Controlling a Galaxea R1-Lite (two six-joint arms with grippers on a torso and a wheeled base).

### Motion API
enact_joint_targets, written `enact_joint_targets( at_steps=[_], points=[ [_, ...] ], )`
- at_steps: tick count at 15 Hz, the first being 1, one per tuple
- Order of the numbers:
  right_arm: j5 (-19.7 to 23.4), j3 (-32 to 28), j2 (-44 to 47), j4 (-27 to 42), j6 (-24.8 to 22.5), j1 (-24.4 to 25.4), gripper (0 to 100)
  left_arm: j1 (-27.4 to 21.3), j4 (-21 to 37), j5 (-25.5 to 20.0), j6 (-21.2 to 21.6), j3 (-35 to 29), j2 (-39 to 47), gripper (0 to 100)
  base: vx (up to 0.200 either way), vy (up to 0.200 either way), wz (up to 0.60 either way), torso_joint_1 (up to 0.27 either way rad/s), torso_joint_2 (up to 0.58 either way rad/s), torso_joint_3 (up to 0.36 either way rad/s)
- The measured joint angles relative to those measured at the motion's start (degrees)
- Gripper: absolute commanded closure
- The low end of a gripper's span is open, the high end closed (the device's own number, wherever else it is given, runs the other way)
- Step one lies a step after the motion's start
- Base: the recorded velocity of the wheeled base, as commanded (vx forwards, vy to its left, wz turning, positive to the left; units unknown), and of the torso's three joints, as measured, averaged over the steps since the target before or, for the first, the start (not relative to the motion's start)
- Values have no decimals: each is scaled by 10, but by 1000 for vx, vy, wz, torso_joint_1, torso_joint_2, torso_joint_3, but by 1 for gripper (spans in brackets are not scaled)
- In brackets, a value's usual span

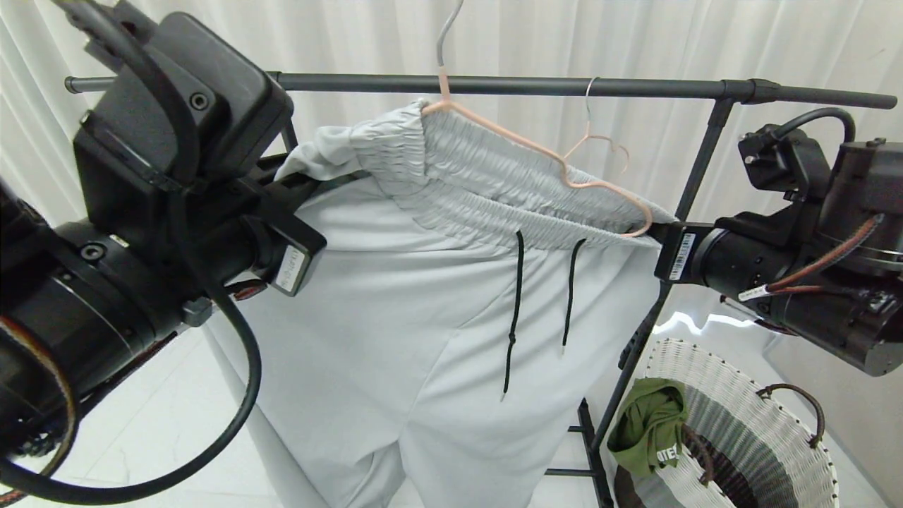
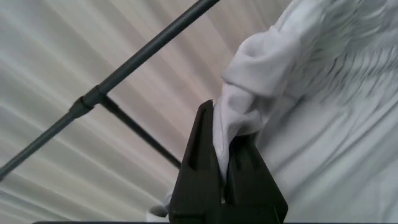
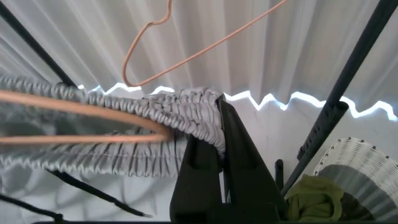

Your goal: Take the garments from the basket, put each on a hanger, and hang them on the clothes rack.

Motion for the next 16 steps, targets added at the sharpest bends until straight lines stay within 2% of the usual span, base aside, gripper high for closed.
enact_joint_targets(
  at_steps=[3, 5, 7, 12, 14, 16],
  points=[
    [16, 0, -11, 0, -21, 2, 100, 28, 0, -9, 12, 10, -7, 100, 0, 0, 0, 0, 0, 0],
    [58, 1, -24, 1, -53, 9, 100, 32, 0, -13, 30, 25, -9, 100, 0, 0, 0, 0, 0, 0],
    [79, 1, -39, 2, -79, 24, 100, 33, 0, -10, 36, 45, -10, 100, 0, 0, 0, 0, 0, 0],
    [75, 7, -54, 3, -115, 95, 100, 42, 1, 15, 32, 67, 0, 100, 0, 0, 0, 0, 0, 0],
    [74, 21, -55, 2, -135, 116, 100, 42, 1, 30, 13, 61, 5, 100, 0, 0, 0, 0, 0, 0],
    [74, 40, -56, 1, -152, 131, 100, 38, 1, 44, -45, 50, 10, 100, 0, 0, 0, 0, 0, 0]
  ],
)
